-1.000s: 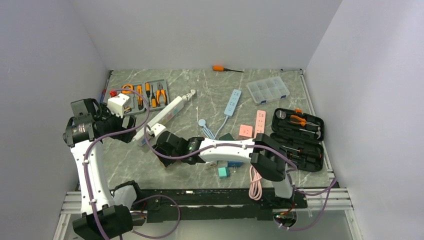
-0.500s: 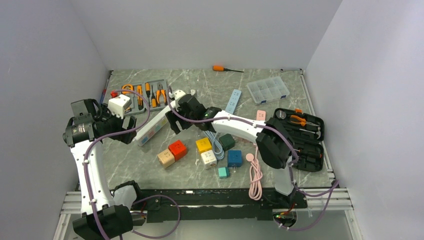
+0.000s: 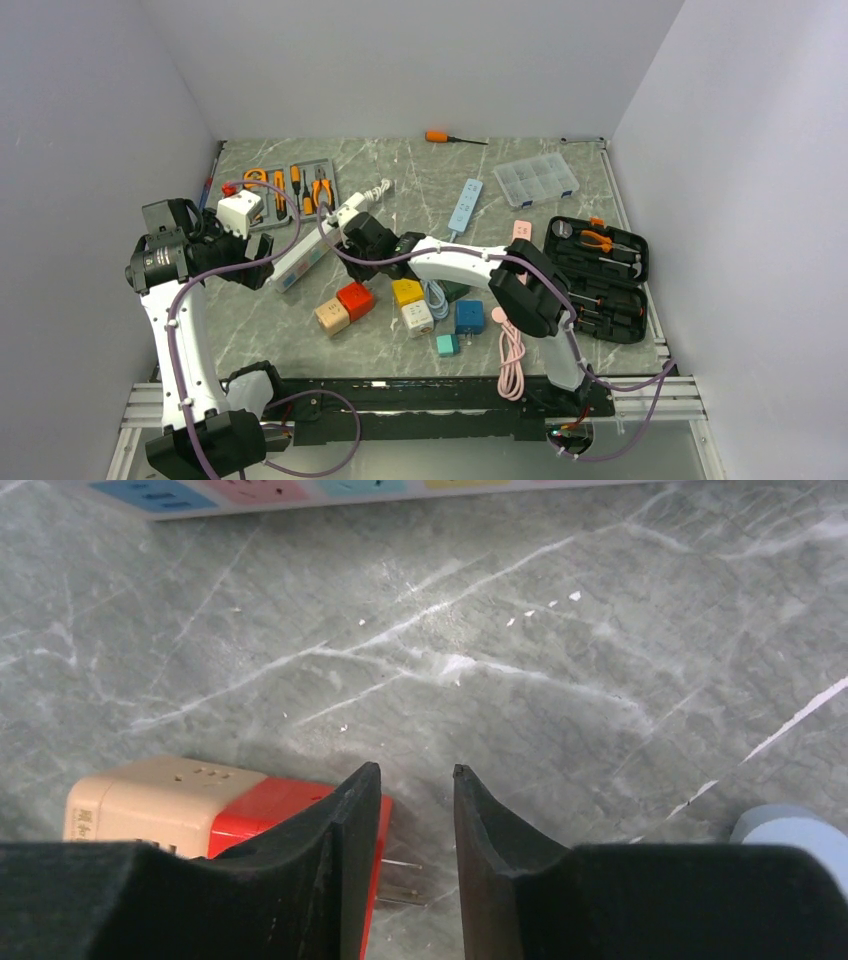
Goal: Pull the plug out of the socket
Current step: Move the socket to the center of the board.
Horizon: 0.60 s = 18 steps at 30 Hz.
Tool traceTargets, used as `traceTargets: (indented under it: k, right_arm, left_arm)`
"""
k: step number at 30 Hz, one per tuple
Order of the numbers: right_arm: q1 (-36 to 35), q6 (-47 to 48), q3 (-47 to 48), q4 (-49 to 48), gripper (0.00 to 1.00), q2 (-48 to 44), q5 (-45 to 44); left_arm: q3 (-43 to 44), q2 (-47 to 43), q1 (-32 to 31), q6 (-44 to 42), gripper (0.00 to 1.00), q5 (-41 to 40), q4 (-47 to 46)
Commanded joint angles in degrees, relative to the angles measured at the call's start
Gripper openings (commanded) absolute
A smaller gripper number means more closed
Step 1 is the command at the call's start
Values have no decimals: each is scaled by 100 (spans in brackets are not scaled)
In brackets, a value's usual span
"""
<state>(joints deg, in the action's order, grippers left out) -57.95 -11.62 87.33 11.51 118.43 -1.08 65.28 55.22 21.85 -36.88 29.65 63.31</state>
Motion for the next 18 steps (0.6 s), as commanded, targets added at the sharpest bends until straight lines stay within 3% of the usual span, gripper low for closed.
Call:
traceTargets:
  k: [1,11,15,18]
  right_arm:
    - [-176,63,-233,-18,34,-229,-466]
    - [-700,-256,-1368,-249,31,-919,-988]
    - [-681,-262,-1393,-212,46,-977,-1280]
    - [-611,-297,-1347,-150,64,-1115,-1507]
  left_arm:
    - [238,-84,30,-84,99,234,48]
    - [209,-133,25,-135,99,321,81]
    - [186,-135,27,-109,99,346,63]
    - [172,-153,30,-138,99,345,80]
